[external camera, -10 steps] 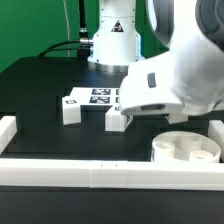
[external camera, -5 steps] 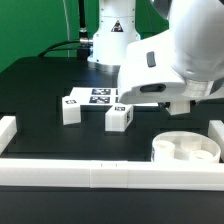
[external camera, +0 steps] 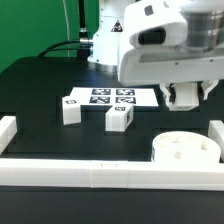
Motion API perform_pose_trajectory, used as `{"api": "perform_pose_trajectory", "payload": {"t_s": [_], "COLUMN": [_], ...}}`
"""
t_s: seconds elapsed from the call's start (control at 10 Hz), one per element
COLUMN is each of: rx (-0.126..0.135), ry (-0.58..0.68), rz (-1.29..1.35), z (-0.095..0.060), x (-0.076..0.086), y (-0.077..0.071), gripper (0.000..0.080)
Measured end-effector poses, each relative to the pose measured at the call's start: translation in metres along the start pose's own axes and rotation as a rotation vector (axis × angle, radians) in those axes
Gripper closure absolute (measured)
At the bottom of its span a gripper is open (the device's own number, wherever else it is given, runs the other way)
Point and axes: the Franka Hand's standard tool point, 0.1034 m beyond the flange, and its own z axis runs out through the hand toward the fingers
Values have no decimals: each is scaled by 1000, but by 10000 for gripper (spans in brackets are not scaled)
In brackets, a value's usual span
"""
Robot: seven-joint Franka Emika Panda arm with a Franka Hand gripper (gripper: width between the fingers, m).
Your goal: Assemble stool
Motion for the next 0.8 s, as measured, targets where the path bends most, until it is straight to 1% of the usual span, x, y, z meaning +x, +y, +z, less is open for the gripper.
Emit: {"api": "perform_pose_trajectory", "payload": {"t_s": [0.1, 0.2, 0.3, 0.4, 0.5, 0.7, 0.8], "rx": [-1, -2, -2, -1, -2, 1, -7], "ry": [88, 149, 199, 280, 323, 454, 519], "rz": [0, -1, -2, -4, -5, -16, -48], "z": [2, 3, 2, 0, 0, -33, -40], "x": [5, 5, 7, 13, 12, 24, 29], "y": [0, 0, 0, -1, -1, -2, 1], "gripper": [471, 471, 471, 471, 471, 471, 471]}}
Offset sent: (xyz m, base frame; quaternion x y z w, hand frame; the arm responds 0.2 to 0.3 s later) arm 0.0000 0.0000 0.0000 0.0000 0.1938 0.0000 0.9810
